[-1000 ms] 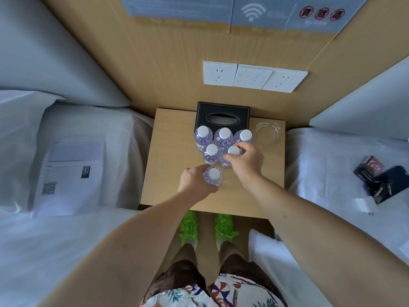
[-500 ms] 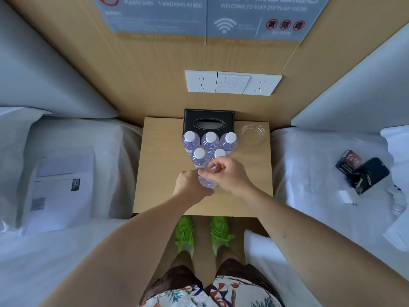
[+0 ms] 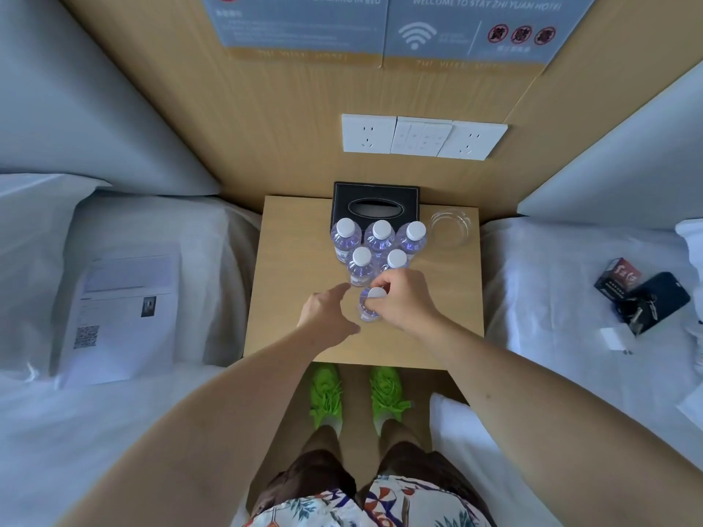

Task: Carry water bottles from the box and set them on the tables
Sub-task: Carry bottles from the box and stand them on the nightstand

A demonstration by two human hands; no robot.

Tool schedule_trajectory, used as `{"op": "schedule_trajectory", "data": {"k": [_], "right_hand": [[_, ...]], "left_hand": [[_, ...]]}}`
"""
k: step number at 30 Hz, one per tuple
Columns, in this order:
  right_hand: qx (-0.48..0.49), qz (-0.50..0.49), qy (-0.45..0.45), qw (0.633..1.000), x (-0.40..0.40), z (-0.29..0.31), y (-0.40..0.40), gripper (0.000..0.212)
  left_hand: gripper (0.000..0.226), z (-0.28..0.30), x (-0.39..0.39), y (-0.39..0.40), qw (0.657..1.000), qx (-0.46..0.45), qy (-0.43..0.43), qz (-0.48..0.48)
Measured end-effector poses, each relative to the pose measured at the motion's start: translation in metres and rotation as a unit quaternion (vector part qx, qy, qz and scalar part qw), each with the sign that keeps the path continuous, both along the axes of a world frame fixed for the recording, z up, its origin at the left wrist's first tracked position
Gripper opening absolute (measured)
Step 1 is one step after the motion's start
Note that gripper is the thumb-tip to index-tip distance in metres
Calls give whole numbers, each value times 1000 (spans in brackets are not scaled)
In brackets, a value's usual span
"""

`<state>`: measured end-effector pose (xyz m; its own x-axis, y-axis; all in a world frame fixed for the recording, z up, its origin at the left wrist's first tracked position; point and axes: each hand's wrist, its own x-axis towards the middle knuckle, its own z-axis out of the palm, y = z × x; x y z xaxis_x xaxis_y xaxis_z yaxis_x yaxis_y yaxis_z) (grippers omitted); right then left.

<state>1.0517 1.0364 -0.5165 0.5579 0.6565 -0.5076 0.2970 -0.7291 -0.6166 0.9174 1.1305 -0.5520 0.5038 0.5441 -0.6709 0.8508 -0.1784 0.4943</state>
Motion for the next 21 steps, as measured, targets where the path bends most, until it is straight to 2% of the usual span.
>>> {"op": "schedule_trajectory", "data": {"k": [6, 15, 21], "right_hand": [[10, -14, -26, 1000, -2, -6, 10, 15], [23, -8, -90, 996, -6, -7, 10, 16], [23, -30, -94, 995, -6, -8, 9, 16]], "left_hand": [[77, -5, -19, 11, 999, 31, 11, 8], [72, -9, -25, 8, 999, 29, 19, 0], [72, -9, -27, 8, 999, 28, 19, -8]]}}
